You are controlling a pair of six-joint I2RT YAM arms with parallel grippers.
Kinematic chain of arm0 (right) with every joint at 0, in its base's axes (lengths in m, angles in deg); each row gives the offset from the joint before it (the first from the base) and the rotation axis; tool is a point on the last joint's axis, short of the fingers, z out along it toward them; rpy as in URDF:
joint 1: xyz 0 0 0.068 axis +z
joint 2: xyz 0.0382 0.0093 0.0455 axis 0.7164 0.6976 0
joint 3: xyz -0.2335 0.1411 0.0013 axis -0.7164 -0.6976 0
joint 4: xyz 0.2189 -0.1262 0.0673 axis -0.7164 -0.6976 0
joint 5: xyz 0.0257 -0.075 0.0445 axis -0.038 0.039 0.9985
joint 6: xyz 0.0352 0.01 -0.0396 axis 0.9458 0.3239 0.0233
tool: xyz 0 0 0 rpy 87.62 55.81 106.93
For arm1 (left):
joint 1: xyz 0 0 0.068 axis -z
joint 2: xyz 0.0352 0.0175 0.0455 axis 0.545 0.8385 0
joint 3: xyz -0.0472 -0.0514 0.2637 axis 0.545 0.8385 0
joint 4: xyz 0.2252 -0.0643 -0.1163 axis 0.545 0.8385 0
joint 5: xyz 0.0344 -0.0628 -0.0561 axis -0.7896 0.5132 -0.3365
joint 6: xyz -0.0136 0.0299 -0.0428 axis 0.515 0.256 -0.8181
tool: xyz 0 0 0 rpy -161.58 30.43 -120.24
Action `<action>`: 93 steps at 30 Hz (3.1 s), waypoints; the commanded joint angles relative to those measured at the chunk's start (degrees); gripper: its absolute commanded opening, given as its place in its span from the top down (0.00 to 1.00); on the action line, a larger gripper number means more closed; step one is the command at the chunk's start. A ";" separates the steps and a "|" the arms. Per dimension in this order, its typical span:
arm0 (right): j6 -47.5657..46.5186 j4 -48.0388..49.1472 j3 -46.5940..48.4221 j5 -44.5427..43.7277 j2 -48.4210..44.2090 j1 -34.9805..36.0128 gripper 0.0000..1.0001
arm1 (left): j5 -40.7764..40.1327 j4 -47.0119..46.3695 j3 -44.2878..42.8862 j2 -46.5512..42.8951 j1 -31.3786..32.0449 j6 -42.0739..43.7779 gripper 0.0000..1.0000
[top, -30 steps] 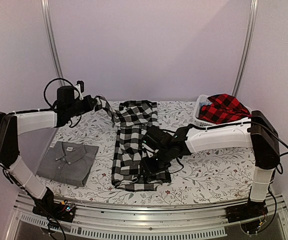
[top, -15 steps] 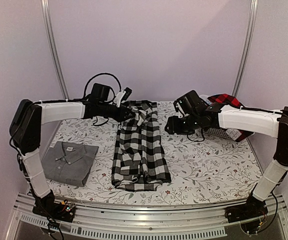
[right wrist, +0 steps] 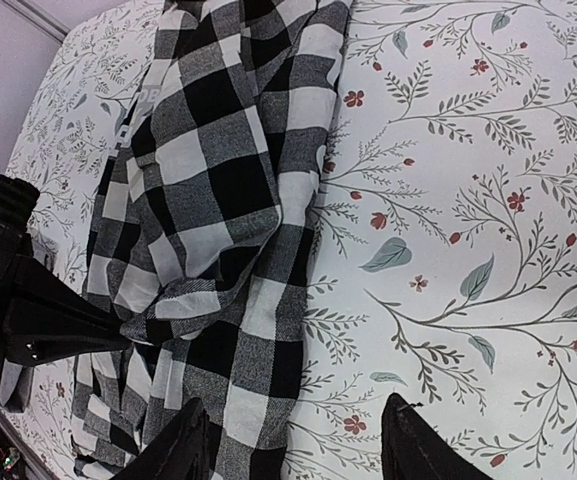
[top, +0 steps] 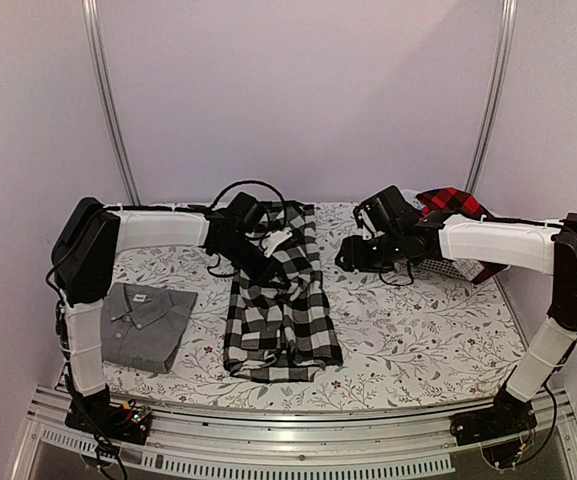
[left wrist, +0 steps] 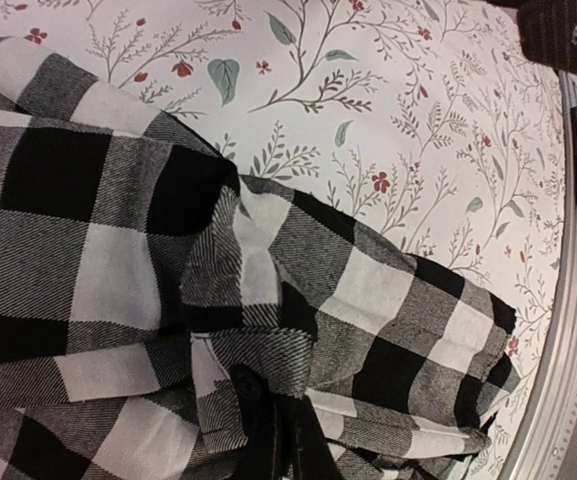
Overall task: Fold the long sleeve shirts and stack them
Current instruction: Fold the sleeve of the rectangle-folded shirt, then move the rectangle-folded shirt to the center of the board.
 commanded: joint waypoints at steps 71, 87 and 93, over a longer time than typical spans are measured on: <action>-2.40 5.79 3.09 6.76 22.47 7.39 0.65 | -4.08 -16.76 -20.87 25.13 -14.64 -37.53 0.63; -9.43 -1.14 11.58 2.58 23.40 3.56 0.64 | 0.25 -12.61 -44.45 36.62 -17.20 -42.23 0.64; -9.03 -3.47 11.94 -2.34 17.63 6.31 0.63 | 0.15 -12.97 -43.56 31.31 -17.18 -40.40 0.62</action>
